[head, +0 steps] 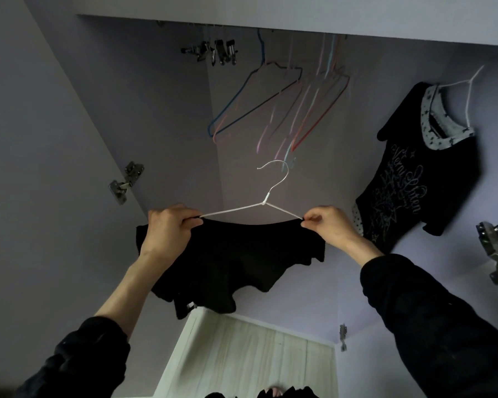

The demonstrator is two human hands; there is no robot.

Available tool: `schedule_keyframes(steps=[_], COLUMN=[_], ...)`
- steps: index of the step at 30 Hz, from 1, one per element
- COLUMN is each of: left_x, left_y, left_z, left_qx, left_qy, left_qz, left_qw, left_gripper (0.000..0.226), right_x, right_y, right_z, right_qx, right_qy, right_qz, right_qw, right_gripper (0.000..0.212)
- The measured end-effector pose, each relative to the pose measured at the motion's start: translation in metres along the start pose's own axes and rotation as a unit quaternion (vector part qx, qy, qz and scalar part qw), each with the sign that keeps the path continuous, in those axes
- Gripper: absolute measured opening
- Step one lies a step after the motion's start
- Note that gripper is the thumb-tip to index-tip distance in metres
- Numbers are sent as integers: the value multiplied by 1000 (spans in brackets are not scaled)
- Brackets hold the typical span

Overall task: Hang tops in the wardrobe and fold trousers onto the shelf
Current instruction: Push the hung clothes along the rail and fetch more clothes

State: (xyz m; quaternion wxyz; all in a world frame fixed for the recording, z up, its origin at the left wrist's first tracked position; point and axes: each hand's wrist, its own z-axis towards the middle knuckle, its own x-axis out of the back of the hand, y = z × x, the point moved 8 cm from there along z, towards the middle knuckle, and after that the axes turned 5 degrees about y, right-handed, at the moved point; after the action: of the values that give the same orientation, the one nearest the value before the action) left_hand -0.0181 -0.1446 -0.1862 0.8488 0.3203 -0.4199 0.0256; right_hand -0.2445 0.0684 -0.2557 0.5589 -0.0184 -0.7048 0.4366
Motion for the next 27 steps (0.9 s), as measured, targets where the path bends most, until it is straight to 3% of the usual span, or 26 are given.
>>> schedule_keyframes(steps=[5, 11, 19, 27], left_x=[2, -2, -10, -25], left_y=[-6, -6, -18, -18], left_z=[-3, -5, -3, -5], left_qx=[27, 24, 42, 34], left_qy=[-8, -15, -49, -96], left_qz=[-1, 16, 27, 58], left_qw=[1000, 999, 998, 993], left_gripper=[12, 12, 9, 12], right_x=[5, 4, 5, 15], right_y=[-6, -6, -7, -3], right_z=[2, 4, 2, 9], right_qx=[40, 63, 69, 47], right_qy=[9, 6, -20, 16], right_qz=[-9, -20, 2, 18], right_qw=[999, 998, 997, 999], right_gripper=[7, 15, 12, 11])
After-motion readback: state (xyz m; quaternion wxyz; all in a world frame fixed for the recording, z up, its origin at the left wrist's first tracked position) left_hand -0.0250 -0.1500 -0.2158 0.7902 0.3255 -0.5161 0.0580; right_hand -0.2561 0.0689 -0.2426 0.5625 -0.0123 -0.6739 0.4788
